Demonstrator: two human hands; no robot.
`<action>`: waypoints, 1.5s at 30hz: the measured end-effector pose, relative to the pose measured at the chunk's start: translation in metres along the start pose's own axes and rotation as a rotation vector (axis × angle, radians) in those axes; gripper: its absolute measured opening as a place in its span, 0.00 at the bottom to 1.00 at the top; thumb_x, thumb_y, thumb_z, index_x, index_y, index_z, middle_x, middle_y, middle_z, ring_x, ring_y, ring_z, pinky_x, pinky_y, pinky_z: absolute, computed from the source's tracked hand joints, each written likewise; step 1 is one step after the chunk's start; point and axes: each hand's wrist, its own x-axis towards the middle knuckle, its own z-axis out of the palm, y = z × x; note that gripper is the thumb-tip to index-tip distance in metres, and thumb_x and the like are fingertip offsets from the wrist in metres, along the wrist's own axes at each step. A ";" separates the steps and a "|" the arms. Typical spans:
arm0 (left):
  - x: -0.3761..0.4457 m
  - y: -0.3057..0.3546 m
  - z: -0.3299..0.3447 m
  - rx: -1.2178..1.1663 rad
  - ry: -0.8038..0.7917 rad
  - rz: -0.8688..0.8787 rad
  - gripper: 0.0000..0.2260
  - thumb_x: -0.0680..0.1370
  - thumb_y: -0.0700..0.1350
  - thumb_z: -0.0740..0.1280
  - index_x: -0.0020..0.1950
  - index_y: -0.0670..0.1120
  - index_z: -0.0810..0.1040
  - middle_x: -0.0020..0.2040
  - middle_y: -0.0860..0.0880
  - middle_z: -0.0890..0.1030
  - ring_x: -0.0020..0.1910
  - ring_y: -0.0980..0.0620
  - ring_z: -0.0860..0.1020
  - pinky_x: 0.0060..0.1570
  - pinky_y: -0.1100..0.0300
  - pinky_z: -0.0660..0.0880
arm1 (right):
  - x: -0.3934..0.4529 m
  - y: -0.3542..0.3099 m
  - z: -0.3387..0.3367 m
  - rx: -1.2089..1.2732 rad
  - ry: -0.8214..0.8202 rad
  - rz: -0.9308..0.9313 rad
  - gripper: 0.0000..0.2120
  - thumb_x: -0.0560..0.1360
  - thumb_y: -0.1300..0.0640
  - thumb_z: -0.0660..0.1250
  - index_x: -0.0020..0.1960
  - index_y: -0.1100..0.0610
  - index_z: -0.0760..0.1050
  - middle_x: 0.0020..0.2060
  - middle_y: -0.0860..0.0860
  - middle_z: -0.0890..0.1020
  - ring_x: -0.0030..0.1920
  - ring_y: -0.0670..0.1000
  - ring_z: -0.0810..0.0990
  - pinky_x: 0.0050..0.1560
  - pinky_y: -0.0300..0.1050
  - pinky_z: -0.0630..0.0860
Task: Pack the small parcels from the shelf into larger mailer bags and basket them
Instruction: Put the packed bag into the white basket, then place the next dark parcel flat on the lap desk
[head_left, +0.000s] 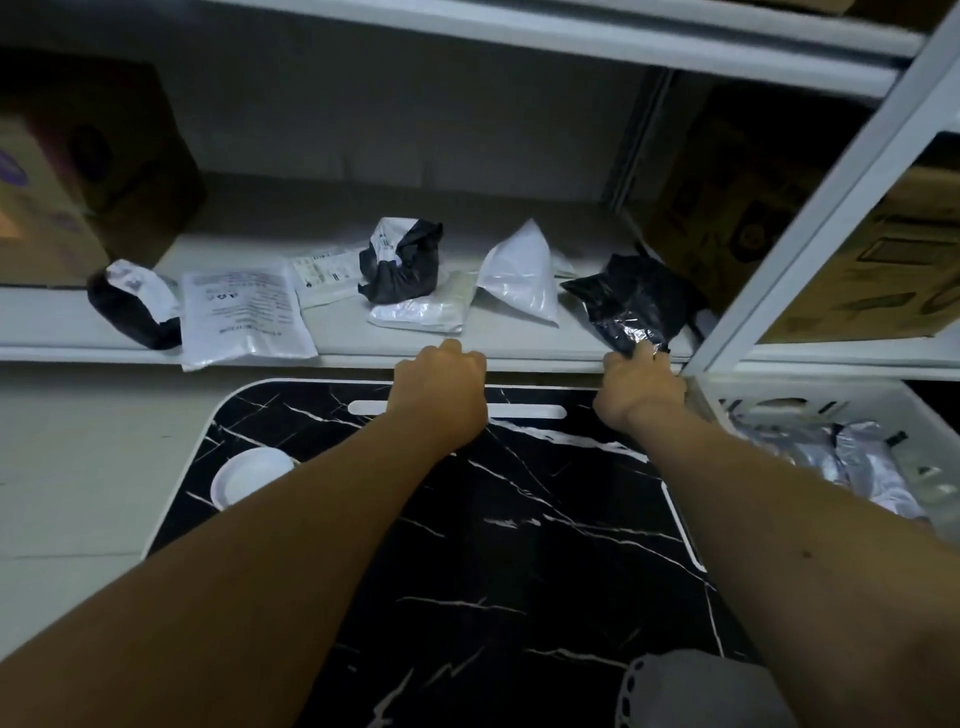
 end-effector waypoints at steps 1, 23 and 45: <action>0.005 0.003 0.004 0.003 0.005 0.009 0.11 0.78 0.44 0.60 0.59 0.44 0.73 0.54 0.45 0.73 0.54 0.45 0.74 0.49 0.53 0.70 | 0.006 0.001 0.005 -0.023 -0.014 0.019 0.25 0.76 0.55 0.62 0.73 0.53 0.64 0.73 0.58 0.55 0.71 0.60 0.58 0.64 0.57 0.67; 0.008 0.030 0.015 -0.016 -0.054 0.074 0.12 0.79 0.44 0.60 0.61 0.45 0.73 0.55 0.46 0.73 0.54 0.46 0.75 0.50 0.53 0.72 | 0.004 0.035 0.029 -0.106 -0.039 0.135 0.28 0.78 0.56 0.57 0.76 0.60 0.56 0.74 0.58 0.57 0.74 0.58 0.57 0.69 0.58 0.64; -0.159 0.015 -0.010 -0.093 -0.351 -0.161 0.19 0.79 0.45 0.60 0.70 0.43 0.68 0.66 0.40 0.73 0.63 0.40 0.73 0.61 0.48 0.72 | -0.262 -0.055 0.063 -0.130 -0.123 -0.470 0.17 0.79 0.51 0.59 0.64 0.54 0.75 0.63 0.55 0.75 0.66 0.59 0.64 0.64 0.58 0.64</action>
